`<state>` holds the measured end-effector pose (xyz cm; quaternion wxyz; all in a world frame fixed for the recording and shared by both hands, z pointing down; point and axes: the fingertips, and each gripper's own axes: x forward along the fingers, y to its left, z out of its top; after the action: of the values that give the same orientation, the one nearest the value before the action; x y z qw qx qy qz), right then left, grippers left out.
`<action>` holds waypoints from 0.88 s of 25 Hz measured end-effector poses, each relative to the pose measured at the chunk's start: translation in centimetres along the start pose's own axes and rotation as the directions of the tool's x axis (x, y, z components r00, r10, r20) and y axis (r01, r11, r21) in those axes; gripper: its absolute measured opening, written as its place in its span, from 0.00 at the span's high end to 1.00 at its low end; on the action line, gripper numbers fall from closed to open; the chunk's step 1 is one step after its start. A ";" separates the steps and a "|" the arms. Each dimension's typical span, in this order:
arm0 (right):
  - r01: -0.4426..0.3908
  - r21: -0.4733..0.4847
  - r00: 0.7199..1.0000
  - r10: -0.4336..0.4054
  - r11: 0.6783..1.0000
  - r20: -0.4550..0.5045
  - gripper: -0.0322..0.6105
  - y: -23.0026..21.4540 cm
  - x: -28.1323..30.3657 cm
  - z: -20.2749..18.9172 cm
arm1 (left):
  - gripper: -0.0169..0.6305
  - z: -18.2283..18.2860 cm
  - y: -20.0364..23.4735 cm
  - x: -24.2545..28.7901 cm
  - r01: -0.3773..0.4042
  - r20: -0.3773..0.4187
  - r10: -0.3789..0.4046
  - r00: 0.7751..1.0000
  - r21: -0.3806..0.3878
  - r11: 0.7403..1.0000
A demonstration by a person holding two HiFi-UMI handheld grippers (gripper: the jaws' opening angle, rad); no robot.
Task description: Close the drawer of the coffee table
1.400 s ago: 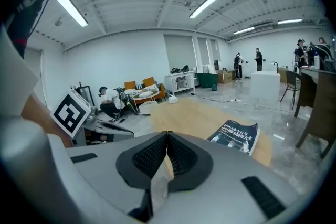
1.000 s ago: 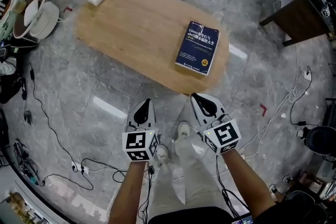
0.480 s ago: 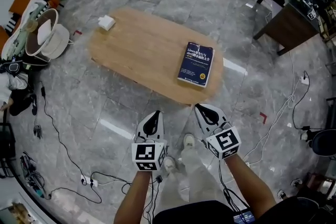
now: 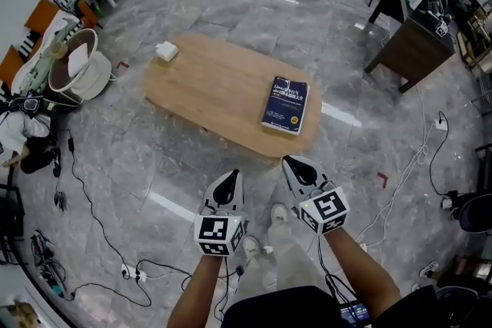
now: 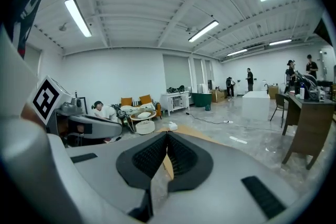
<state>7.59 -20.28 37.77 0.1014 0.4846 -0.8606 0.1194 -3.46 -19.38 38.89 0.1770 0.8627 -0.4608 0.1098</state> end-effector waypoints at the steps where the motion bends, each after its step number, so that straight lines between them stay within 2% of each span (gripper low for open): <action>1: 0.000 -0.006 1.000 0.000 1.000 0.006 0.92 0.4 -0.3 0.4 | 0.98 0.4 -0.2 -0.4 0.004 0.009 -0.004 1.000 0.002 1.000; 11: 0.006 -0.067 0.997 -0.001 0.998 0.080 0.92 4.3 -3.3 4.8 | 0.98 4.9 -1.7 -6.0 0.017 0.109 -0.022 0.994 0.046 0.999; 22: 0.029 -0.114 0.980 -0.006 0.993 0.197 0.92 9.2 -6.8 9.7 | 0.98 9.9 -2.7 -12.5 0.011 0.221 -0.038 0.974 0.125 0.992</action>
<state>2.57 -13.09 25.62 0.0450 0.4948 -0.8676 0.0199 -7.79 -12.61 24.86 0.0719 0.8845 -0.4594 0.0381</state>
